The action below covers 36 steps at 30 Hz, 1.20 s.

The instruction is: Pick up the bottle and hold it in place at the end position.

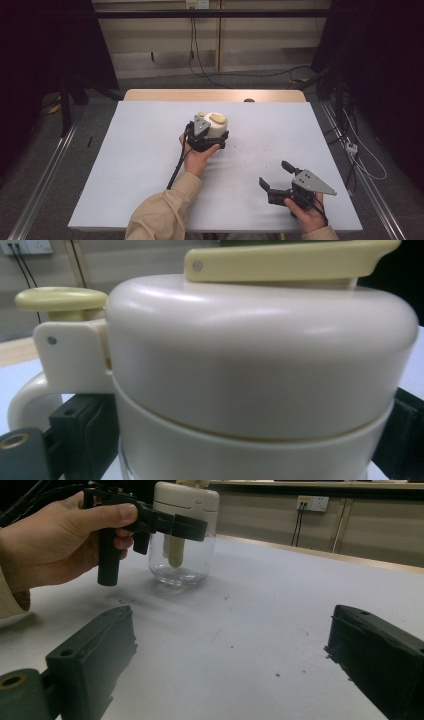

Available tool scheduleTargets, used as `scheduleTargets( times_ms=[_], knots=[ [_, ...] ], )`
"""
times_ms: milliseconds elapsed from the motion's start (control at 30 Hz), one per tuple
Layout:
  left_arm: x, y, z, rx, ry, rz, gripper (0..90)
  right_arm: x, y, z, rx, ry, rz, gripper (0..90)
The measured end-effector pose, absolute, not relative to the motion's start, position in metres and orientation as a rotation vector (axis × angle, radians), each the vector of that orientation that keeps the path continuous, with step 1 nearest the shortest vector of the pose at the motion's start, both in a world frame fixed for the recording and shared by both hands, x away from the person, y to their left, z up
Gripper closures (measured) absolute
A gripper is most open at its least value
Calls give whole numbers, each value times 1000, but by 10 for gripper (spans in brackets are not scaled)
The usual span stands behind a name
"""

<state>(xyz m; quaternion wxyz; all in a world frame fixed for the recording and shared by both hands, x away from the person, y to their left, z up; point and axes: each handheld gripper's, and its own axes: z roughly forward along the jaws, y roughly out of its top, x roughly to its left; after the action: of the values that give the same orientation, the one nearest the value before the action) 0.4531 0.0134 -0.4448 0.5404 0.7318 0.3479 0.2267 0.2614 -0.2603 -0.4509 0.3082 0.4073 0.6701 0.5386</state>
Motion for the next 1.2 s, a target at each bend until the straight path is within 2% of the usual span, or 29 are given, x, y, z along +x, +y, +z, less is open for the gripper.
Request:
scheduleTargets(
  times_ms=[1200],
  knots=[
    [451,15,-455,1739,811,526,53,266,-257,-452,1091,1792,1412,43]
  ],
)
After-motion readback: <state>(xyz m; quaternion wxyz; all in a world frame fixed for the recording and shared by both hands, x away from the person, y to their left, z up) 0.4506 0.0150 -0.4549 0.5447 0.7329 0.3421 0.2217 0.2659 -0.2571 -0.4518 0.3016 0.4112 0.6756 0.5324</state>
